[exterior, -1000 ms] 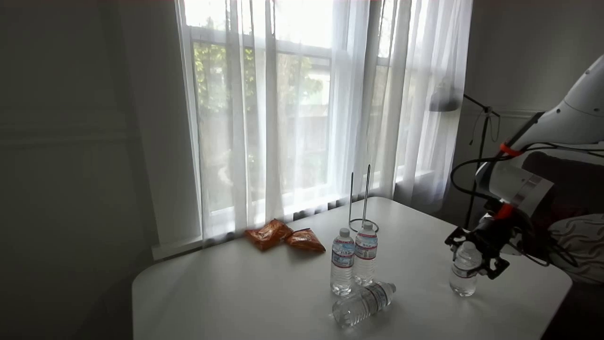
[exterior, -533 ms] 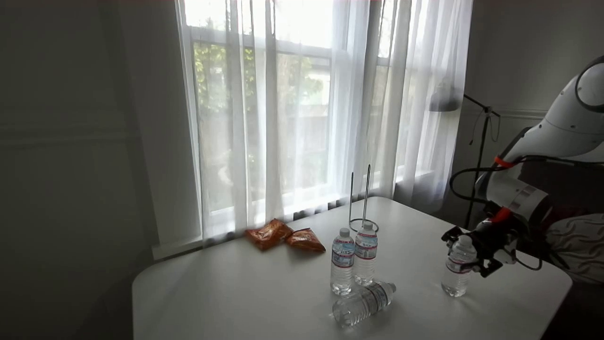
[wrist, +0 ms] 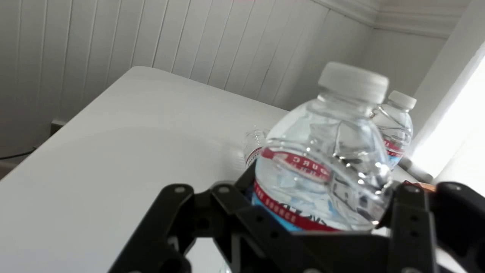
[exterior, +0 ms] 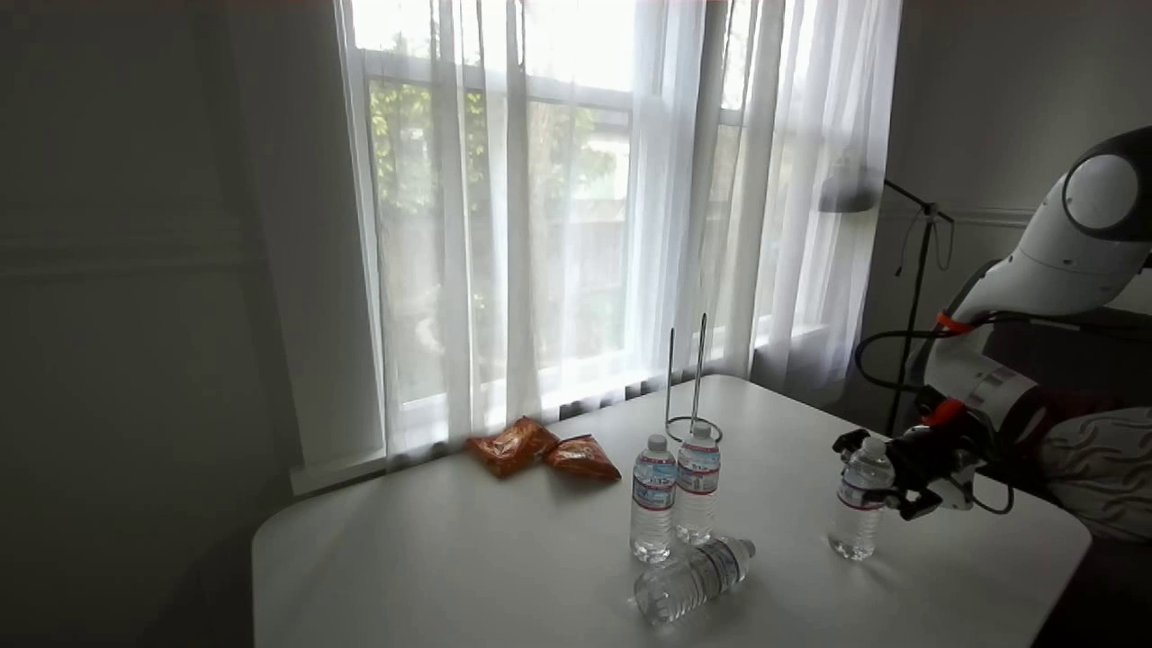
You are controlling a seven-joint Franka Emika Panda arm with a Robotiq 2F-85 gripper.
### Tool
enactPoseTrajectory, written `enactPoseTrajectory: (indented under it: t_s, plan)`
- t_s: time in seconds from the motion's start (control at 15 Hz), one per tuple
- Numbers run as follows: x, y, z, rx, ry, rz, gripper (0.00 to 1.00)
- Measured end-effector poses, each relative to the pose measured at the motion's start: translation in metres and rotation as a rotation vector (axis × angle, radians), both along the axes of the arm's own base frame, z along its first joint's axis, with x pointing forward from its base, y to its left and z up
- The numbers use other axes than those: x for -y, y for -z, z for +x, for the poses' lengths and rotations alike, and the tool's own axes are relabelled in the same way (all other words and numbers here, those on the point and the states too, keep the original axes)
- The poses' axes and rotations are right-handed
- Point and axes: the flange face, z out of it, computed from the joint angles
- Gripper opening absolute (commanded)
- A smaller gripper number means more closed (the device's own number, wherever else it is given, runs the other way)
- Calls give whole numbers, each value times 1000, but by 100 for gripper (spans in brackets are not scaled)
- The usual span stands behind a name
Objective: Position the two bottles upright
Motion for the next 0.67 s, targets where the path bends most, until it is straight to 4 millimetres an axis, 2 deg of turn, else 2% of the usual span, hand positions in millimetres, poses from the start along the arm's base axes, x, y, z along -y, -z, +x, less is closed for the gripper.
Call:
enactPoseTrajectory:
  t_s: [0.07, 0.2, 0.33, 0.47, 0.67]
  plan:
    - [2, 0, 1, -4, 11, 2, 45]
    - [4, 0, 2, -10, 26, 3, 58]
    - [7, 1, 3, -15, 38, 4, 84]
    - [10, 4, 3, -23, 52, 4, 98]
    - [15, 7, 3, -33, 65, 0, 100]
